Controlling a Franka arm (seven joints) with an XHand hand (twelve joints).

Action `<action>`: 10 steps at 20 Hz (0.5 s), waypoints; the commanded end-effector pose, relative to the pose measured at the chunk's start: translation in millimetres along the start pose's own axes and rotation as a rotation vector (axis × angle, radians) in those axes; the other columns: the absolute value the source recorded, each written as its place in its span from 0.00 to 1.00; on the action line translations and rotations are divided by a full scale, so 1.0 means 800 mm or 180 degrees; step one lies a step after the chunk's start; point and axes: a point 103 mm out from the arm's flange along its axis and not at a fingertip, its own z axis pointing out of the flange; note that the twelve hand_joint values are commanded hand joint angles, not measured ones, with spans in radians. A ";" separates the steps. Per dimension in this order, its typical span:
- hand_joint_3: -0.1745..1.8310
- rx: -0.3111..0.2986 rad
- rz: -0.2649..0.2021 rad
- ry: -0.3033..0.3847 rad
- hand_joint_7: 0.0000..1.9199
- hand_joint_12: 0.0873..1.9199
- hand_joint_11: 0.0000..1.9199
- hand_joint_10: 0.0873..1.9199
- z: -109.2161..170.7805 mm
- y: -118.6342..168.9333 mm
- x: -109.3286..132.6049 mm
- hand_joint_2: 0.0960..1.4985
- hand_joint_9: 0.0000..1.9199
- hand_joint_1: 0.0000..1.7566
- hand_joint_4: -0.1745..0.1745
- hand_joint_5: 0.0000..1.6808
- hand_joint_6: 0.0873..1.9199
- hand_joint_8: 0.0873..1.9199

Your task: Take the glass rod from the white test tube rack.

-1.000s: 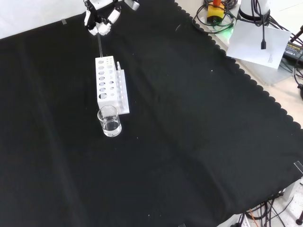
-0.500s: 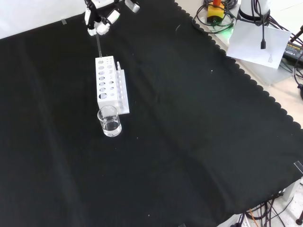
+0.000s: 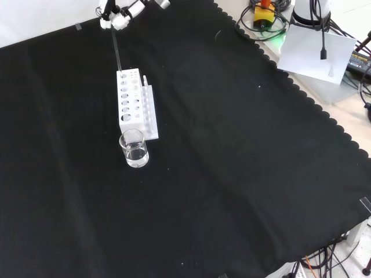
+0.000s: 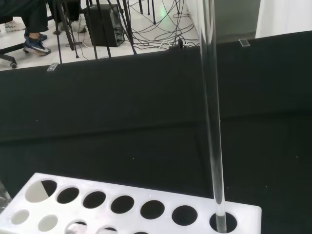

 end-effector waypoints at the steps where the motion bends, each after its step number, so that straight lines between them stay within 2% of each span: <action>1: 0.00 0.0097 0.0106 0.0084 0.59 0.32 0.85 0.42 -0.048 -0.019 0.012 0.73 0.83 0.74 0.00 0.75 0.12 0.55; 4: 0.00 0.0154 0.0109 0.0099 0.59 0.32 0.85 0.41 -0.078 -0.031 0.014 0.73 0.83 0.74 0.00 0.75 0.11 0.55; 10: 0.00 0.0001 0.0007 0.0120 0.59 0.31 0.86 0.40 -0.129 -0.051 0.020 0.73 0.84 0.74 0.00 0.77 0.08 0.56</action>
